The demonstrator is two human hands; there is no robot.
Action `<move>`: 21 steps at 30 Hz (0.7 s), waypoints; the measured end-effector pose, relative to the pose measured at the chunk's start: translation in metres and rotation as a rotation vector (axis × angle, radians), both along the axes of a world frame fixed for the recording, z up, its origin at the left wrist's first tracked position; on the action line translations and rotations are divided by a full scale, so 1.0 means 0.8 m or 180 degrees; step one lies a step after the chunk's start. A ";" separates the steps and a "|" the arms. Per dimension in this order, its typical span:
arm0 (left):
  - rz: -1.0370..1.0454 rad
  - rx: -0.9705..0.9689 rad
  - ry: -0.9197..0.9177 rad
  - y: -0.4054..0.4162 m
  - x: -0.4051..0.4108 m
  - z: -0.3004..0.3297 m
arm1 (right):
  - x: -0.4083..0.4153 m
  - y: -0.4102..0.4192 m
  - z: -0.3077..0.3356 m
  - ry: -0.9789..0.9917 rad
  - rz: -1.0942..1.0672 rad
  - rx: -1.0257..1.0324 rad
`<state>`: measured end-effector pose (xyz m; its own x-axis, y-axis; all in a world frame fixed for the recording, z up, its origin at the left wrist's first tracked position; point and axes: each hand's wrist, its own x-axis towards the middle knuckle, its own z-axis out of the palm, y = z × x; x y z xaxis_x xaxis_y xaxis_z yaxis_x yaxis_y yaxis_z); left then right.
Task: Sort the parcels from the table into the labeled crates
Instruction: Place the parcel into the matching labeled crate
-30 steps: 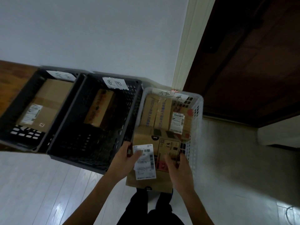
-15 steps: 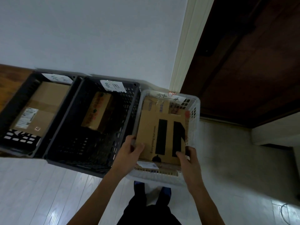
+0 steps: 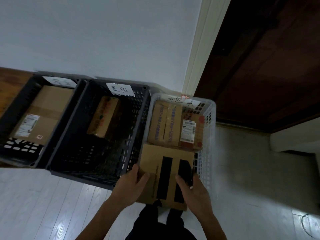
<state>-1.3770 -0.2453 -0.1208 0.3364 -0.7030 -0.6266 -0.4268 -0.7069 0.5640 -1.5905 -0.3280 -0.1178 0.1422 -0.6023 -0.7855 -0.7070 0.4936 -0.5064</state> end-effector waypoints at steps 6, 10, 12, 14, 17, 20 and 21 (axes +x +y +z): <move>-0.0078 0.0094 -0.0036 0.000 0.010 -0.007 | 0.011 -0.004 0.001 0.0117 0.0174 -0.0191; -0.0301 0.0074 -0.0158 0.002 0.001 -0.002 | 0.000 -0.011 0.003 0.0085 0.0262 -0.0152; -0.0283 0.0055 -0.0184 0.004 0.001 0.001 | -0.004 -0.011 0.004 0.0107 0.0257 -0.0234; -0.0209 0.0032 -0.0303 -0.005 0.005 0.002 | 0.000 -0.017 0.009 0.0202 0.0358 -0.0400; -0.0310 0.0021 -0.0573 -0.022 0.013 0.003 | 0.009 -0.036 0.011 0.0475 0.0675 -0.0527; -0.0428 0.0130 -0.0715 -0.028 0.017 -0.002 | 0.013 -0.048 0.004 0.0582 0.0810 -0.0439; -0.0461 0.0191 -0.0737 -0.029 0.018 -0.004 | 0.014 -0.050 -0.001 0.0603 0.0875 -0.0430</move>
